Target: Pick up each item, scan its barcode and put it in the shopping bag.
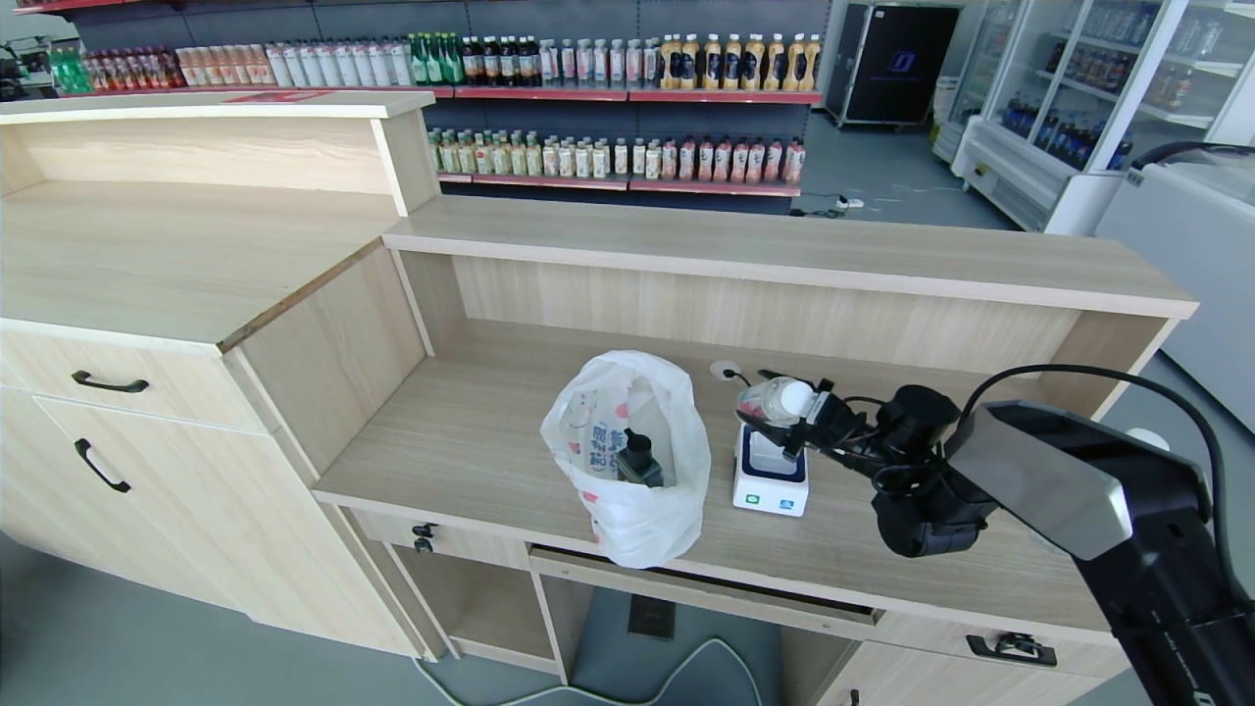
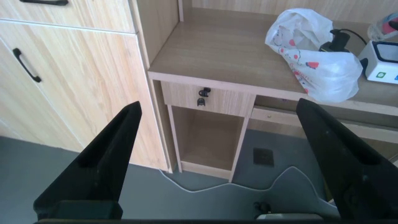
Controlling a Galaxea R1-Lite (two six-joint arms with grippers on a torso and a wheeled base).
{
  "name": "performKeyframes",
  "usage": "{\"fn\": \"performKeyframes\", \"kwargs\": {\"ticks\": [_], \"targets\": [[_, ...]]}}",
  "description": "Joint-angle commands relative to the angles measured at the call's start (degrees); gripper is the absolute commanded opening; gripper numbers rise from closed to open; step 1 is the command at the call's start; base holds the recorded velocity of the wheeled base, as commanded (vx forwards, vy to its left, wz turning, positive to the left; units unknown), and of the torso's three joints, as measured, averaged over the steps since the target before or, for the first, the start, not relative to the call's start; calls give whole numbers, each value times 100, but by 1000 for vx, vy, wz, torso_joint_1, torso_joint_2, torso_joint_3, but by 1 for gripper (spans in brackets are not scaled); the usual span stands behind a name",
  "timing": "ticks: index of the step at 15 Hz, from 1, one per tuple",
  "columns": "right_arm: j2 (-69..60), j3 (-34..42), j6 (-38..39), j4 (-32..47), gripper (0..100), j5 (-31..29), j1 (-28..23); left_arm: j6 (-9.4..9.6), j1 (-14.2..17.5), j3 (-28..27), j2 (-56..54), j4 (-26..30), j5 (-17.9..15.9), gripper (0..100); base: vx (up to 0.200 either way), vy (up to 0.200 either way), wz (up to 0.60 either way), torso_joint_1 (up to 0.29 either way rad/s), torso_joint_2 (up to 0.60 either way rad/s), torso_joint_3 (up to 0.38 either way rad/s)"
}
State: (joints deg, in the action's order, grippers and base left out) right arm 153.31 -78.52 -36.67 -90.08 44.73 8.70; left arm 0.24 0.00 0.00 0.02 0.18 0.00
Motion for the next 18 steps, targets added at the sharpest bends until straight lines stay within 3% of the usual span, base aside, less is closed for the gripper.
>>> {"fn": "performKeyframes", "kwargs": {"ticks": [1,7,10,12,14,16,18], "targets": [[-12,3,2,8,0,1,0,2,0,0,-2,-1,0,100,0,0,0,0,0,0],[-91,30,19,8,0,-8,0,2,0,0,-2,-1,0,100,0,0,0,0,0,0],[-926,285,1021,8,0,-140,-141,2,0,0,-2,-1,0,100,0,0,0,0,0,0],[-1734,812,1768,52,0,-773,-361,2,0,0,-2,-1,0,100,0,0,0,0,0,0],[-2912,1374,2243,1467,0,-2152,-659,2,0,0,-2,-1,0,100,0,0,0,0,0,0],[-3808,1735,2393,2996,0,-2996,-774,2,0,0,-2,-1,0,100,0,0,0,0,0,0],[-4424,2455,2401,3251,0,-3480,-844,2,0,0,-2,-1,0,100,0,0,0,0,0,0]]}}
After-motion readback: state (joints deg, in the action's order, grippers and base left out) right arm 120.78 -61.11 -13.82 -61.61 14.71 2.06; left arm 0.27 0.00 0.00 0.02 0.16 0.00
